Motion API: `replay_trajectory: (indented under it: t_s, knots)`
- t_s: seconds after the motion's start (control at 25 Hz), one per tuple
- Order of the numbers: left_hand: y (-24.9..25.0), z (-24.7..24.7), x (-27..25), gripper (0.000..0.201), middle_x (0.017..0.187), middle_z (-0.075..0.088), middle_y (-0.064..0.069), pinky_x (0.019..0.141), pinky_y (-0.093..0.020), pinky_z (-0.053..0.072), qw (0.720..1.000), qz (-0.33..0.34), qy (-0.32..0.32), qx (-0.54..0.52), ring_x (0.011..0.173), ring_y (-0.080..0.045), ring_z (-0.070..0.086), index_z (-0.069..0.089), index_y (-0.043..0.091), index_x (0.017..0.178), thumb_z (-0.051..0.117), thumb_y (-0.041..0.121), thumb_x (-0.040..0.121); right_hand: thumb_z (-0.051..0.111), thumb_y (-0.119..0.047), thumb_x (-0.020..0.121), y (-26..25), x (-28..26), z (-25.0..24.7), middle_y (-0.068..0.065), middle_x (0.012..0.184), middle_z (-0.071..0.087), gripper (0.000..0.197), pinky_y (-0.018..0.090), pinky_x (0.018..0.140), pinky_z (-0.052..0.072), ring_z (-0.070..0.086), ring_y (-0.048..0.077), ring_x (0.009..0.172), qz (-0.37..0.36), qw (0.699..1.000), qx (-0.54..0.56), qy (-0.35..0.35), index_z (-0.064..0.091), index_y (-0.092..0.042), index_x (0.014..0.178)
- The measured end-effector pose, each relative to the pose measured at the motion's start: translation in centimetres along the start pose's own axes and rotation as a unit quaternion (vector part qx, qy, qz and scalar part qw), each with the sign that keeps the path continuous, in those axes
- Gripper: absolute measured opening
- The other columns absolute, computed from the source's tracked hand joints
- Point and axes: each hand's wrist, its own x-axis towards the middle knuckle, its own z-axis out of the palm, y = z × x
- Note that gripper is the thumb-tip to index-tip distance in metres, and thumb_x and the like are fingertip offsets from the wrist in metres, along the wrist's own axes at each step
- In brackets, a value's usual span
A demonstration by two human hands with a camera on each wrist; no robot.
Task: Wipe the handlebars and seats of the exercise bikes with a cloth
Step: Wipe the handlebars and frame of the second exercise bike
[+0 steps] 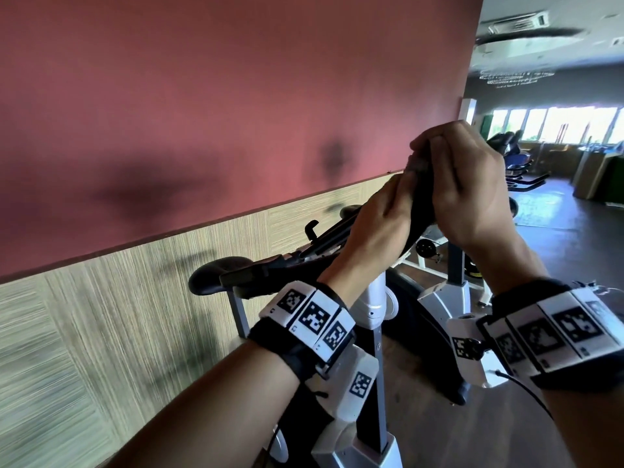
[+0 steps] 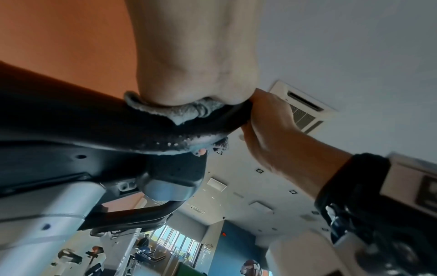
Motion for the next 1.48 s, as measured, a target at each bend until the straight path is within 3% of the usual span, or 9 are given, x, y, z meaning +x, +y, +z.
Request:
replay_trajectory:
  t_s: [0.2, 0.4, 0.48, 0.52, 0.64, 0.76, 1.08, 1.28, 1.48]
  knots:
    - [-2.9, -1.4, -2.5, 0.048, 0.146, 0.054, 0.017, 0.114, -0.030, 0.039, 0.996, 0.087, -0.030, 0.018, 0.136, -0.002, 0.049, 0.040, 0.030, 0.153, 0.042, 0.038, 0.106, 0.040, -0.006, 0.106, -0.1, 0.1, -0.3, 0.009, 0.110, 0.069, 0.029, 0.022, 0.090, 0.048, 0.066, 0.018, 0.099, 0.002, 1.000, 0.010, -0.020, 0.067, 0.000, 0.113]
    - [0.2, -0.2, -1.0, 0.039, 0.089, 0.066, 0.005, 0.078, -0.030, 0.049, 0.994, 0.045, 0.007, -0.104, 0.085, -0.008, 0.058, 0.069, 0.006, 0.113, 0.050, 0.039, 0.107, 0.038, -0.013, 0.108, -0.7, 0.1, -0.5, 0.004, 0.113, 0.071, 0.033, 0.037, 0.092, 0.052, 0.067, 0.015, 0.103, 0.041, 0.998, 0.044, -0.024, 0.068, -0.004, 0.118]
    - [0.6, 0.2, -0.7, 0.064, 0.067, 0.050, -0.001, 0.067, -0.046, 0.054, 0.994, 0.030, 0.054, -0.087, 0.063, -0.024, 0.053, 0.069, 0.001, 0.094, 0.048, 0.062, 0.099, 0.037, -0.015, 0.109, -0.7, 0.2, -0.8, 0.004, 0.112, 0.072, 0.034, 0.037, 0.093, 0.052, 0.067, 0.014, 0.105, 0.054, 0.996, 0.066, -0.032, 0.068, -0.004, 0.118]
    - [-0.1, -0.1, -0.9, 0.063, 0.065, 0.069, -0.004, 0.069, -0.054, 0.057, 0.992, 0.053, 0.062, -0.092, 0.057, -0.031, 0.053, 0.070, -0.001, 0.096, 0.052, 0.059, 0.098, 0.037, -0.015, 0.109, -0.7, 0.2, -0.9, 0.003, 0.112, 0.072, 0.033, 0.038, 0.093, 0.051, 0.067, 0.014, 0.105, 0.056, 0.996, 0.065, -0.032, 0.068, -0.004, 0.118]
    - [-1.8, -1.5, -2.1, 0.029, 0.088, 0.078, -0.002, 0.085, -0.060, 0.057, 0.990, 0.100, 0.038, -0.093, 0.074, -0.017, 0.069, 0.071, 0.007, 0.120, 0.062, 0.029, 0.102, 0.038, -0.014, 0.108, -0.6, 0.0, -0.7, 0.004, 0.112, 0.072, 0.033, 0.041, 0.093, 0.051, 0.067, 0.017, 0.105, 0.046, 0.997, 0.046, -0.028, 0.068, -0.004, 0.117]
    - [-0.7, -0.6, -1.2, 0.034, 0.094, 0.071, -0.002, 0.082, -0.041, 0.053, 0.996, 0.087, 0.001, 0.022, 0.088, -0.024, 0.068, 0.061, 0.018, 0.111, 0.041, 0.043, 0.100, 0.038, -0.013, 0.107, -0.6, 0.1, -0.5, 0.004, 0.112, 0.072, 0.033, 0.041, 0.093, 0.051, 0.067, 0.016, 0.105, 0.054, 0.997, 0.047, -0.019, 0.069, -0.004, 0.116]
    - [-3.8, -1.8, -3.6, 0.071, 0.083, 0.072, 0.002, 0.061, -0.039, 0.052, 0.927, 0.196, 0.054, 0.316, 0.076, -0.021, 0.069, 0.057, 0.016, 0.126, 0.024, 0.072, 0.098, 0.040, -0.014, 0.107, -1.0, 0.1, -0.4, 0.001, 0.112, 0.073, 0.033, 0.036, 0.095, 0.050, 0.067, 0.013, 0.105, 0.077, 0.994, 0.070, -0.019, 0.070, -0.006, 0.115]
    - [-0.5, 1.0, 0.2, 0.050, 0.074, 0.071, -0.002, 0.064, -0.046, 0.050, 0.967, 0.140, 0.053, 0.205, 0.073, -0.029, 0.069, 0.051, 0.017, 0.110, 0.029, 0.060, 0.097, 0.039, -0.017, 0.106, -1.1, 0.3, -0.8, 0.003, 0.109, 0.072, 0.034, 0.030, 0.093, 0.050, 0.065, 0.011, 0.103, 0.102, 0.989, 0.101, -0.040, 0.072, -0.007, 0.111]
    - [-2.6, -1.0, -2.6, 0.055, 0.079, 0.071, 0.001, 0.061, -0.036, 0.044, 0.948, 0.142, 0.042, 0.280, 0.074, -0.026, 0.067, 0.055, 0.018, 0.110, 0.026, 0.063, 0.096, 0.039, -0.021, 0.106, -1.0, 0.3, -0.9, 0.005, 0.105, 0.072, 0.036, 0.030, 0.091, 0.049, 0.065, 0.012, 0.099, 0.112, 0.987, 0.107, -0.045, 0.073, -0.009, 0.108]
